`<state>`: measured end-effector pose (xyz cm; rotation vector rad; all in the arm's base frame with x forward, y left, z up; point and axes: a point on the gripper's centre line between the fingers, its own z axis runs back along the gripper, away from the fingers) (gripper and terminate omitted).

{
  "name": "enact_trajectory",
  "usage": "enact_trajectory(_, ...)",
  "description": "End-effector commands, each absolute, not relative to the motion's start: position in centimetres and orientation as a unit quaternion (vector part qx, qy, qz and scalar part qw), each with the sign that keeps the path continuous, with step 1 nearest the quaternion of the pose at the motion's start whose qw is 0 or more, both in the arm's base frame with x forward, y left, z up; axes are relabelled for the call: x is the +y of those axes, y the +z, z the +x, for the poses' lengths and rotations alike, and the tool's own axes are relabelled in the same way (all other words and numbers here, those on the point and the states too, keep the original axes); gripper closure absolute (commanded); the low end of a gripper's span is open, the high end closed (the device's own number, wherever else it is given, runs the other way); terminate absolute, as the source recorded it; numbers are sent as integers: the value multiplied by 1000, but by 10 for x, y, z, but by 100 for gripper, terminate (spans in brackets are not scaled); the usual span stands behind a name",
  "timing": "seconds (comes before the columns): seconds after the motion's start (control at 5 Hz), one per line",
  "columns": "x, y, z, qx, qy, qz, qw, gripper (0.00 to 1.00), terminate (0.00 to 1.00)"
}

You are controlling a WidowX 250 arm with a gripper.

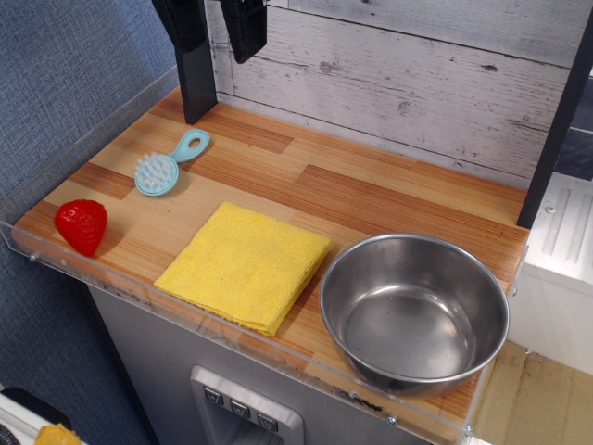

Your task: Move cloth to back of table. cloth at back of table

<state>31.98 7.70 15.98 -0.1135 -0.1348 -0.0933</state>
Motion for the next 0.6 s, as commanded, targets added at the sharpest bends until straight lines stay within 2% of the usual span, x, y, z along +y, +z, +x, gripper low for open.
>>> enact_trajectory(0.0,77,160,320,-67,-47,-57,995,0,0)
enact_trajectory(0.4,71,156,315,-61,-62,-75,993,0,0)
